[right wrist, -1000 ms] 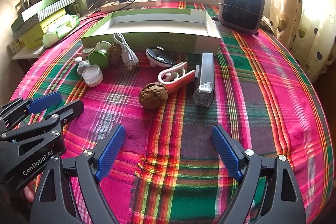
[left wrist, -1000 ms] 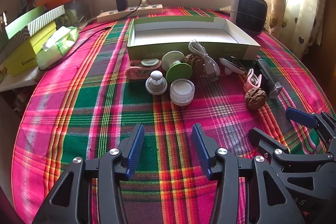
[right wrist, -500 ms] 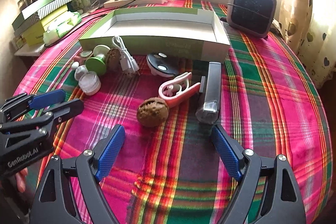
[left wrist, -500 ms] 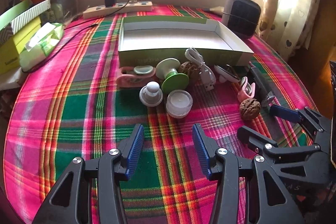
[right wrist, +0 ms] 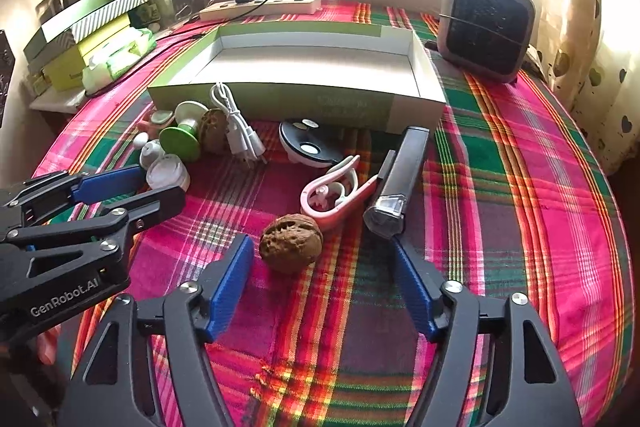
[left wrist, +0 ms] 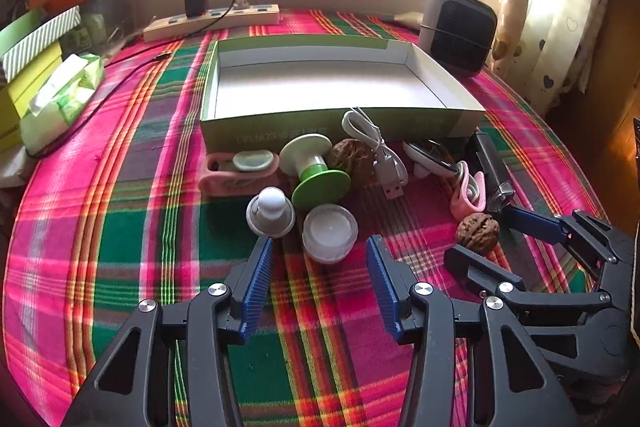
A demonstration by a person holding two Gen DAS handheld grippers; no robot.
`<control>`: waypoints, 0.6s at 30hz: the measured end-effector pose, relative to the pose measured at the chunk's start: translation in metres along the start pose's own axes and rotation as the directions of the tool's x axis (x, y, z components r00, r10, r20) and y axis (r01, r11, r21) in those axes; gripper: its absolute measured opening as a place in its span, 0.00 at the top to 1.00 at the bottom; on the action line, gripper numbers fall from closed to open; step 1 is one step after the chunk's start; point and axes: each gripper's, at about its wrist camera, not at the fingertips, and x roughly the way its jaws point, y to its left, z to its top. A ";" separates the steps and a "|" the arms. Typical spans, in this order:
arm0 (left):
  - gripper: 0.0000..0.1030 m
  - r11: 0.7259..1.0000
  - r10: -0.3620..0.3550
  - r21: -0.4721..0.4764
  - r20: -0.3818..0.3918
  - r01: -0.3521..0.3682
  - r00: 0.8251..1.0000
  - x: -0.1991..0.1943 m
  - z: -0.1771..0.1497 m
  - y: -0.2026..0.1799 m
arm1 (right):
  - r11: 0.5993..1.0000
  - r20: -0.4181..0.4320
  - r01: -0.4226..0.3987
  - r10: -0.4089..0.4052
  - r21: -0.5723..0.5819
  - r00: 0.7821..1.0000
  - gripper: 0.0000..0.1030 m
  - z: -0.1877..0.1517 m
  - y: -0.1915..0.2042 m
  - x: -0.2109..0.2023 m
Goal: Organize objects
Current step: 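Close the right gripper on the walnut while the left gripper grasps the white jar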
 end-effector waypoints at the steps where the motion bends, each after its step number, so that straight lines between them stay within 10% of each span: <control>1: 0.56 1.000 0.003 0.002 0.001 -0.003 1.000 0.001 0.001 -0.001 | 1.000 0.001 -0.001 0.001 0.000 1.000 0.38 0.000 0.000 0.000; 18: 0.75 1.000 0.025 0.008 0.009 -0.025 1.000 0.003 0.004 -0.002 | 1.000 0.014 -0.002 0.002 0.013 1.000 0.61 0.000 -0.006 -0.002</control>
